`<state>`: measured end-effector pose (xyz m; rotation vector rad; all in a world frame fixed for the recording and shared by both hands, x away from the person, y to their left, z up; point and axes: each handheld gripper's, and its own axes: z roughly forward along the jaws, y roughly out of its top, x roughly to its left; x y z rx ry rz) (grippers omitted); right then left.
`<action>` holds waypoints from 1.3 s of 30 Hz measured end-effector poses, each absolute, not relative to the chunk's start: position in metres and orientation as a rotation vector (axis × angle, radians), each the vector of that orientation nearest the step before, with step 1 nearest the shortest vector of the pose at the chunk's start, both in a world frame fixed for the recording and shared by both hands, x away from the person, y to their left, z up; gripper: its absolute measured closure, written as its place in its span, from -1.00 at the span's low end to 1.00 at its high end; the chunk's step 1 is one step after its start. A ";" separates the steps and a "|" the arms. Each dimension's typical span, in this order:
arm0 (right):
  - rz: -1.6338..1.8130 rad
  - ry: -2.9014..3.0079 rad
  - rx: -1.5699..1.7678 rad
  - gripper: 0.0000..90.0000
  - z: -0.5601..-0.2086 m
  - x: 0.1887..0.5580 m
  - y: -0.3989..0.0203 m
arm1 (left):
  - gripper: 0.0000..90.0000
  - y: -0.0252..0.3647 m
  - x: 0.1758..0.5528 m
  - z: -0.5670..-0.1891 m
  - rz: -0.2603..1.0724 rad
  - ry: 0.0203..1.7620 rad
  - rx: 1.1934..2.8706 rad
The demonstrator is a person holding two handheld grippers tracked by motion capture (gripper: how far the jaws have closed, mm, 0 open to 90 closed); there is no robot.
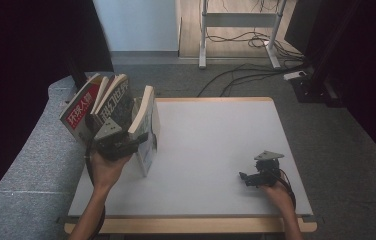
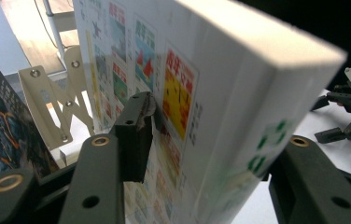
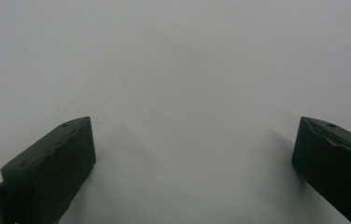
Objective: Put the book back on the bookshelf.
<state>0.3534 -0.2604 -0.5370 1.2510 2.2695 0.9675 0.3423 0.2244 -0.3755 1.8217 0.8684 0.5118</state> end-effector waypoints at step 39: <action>0.967 2.270 1.248 -1.00 -0.537 0.353 -0.261 | 0.25 0.241 0.314 -0.475 0.419 0.919 1.861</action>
